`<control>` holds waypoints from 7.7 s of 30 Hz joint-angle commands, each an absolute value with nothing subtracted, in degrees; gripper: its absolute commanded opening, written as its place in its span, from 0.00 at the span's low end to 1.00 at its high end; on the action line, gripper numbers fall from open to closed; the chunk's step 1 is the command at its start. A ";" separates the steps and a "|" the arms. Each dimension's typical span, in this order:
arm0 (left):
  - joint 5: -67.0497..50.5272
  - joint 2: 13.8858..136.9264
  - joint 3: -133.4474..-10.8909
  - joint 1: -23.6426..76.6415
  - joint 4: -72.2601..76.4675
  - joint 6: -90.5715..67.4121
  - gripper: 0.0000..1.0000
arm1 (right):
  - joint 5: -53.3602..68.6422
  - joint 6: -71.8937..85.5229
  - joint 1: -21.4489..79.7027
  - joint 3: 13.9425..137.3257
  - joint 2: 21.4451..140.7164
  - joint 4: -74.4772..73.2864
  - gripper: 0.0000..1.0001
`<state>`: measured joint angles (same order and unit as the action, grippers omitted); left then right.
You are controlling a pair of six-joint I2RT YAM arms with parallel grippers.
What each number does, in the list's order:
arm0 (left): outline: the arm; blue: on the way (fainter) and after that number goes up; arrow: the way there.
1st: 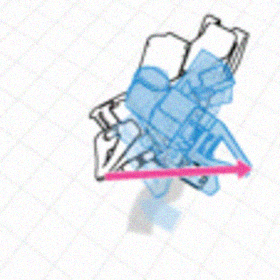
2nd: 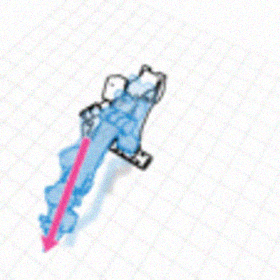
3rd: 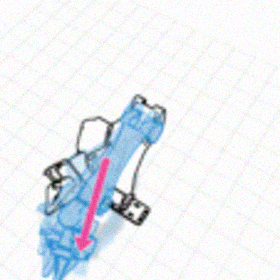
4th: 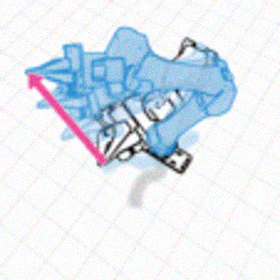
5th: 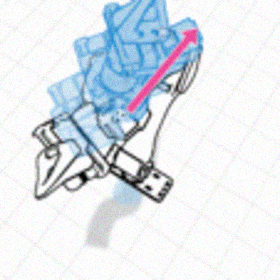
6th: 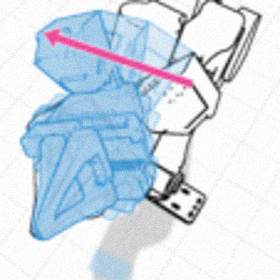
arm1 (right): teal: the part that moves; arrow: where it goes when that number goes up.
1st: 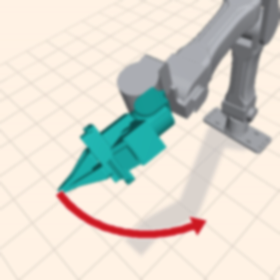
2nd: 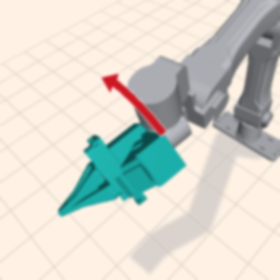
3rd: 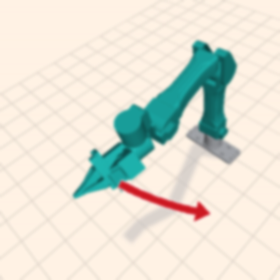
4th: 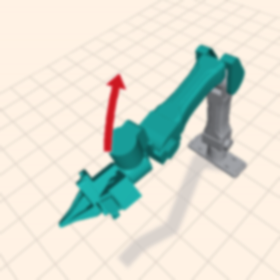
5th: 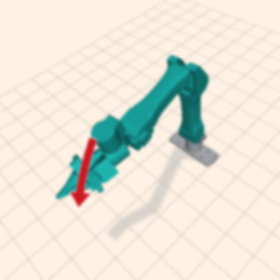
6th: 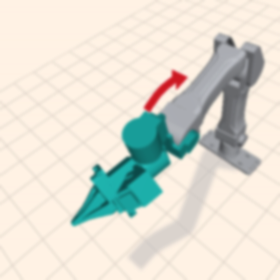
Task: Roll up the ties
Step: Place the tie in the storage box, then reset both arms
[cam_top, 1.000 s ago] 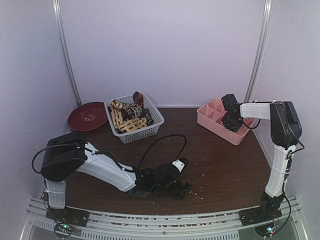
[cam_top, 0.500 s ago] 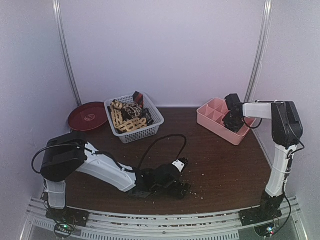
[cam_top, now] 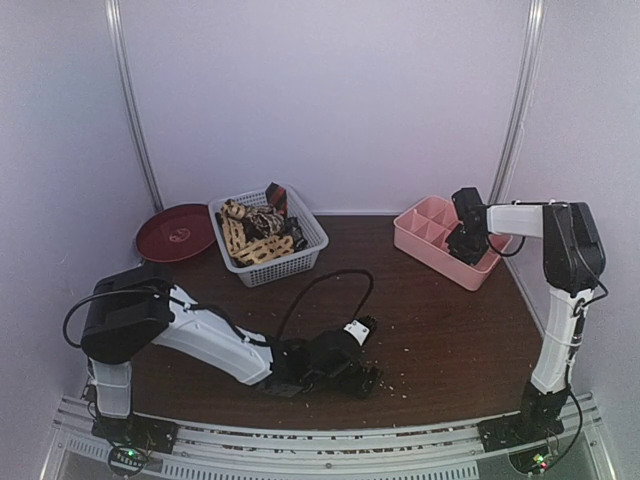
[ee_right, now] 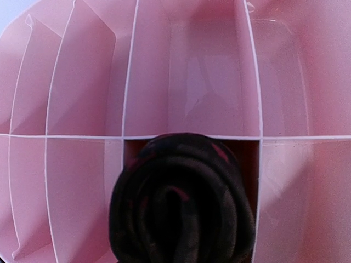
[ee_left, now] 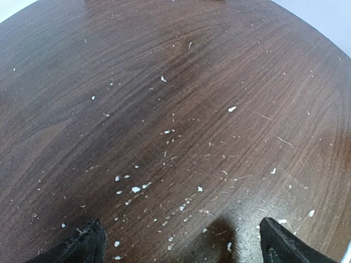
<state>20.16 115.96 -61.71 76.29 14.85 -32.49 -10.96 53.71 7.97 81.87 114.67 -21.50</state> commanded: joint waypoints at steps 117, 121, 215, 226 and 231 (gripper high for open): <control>23.59 114.96 -63.46 77.70 12.74 -34.46 0.98 | -17.81 49.31 7.38 80.37 109.45 -35.00 0.56; 23.47 114.87 -63.46 77.65 12.74 -34.40 0.98 | -17.84 48.84 7.38 80.58 109.42 -35.25 0.58; 26.70 115.83 -63.28 78.13 11.70 -34.51 0.98 | -23.82 38.30 4.09 80.88 108.09 -26.78 0.22; 26.81 116.94 -64.25 78.13 11.07 -34.39 0.98 | -19.17 36.93 3.10 79.30 110.45 -23.26 0.15; 26.89 117.32 -64.75 78.09 10.77 -34.35 0.98 | -18.62 36.99 3.08 78.72 111.26 -22.75 0.13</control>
<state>25.93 116.03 -63.00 77.84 11.22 -34.61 -19.59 37.41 3.44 79.88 109.73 -22.74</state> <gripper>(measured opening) 0.982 0.129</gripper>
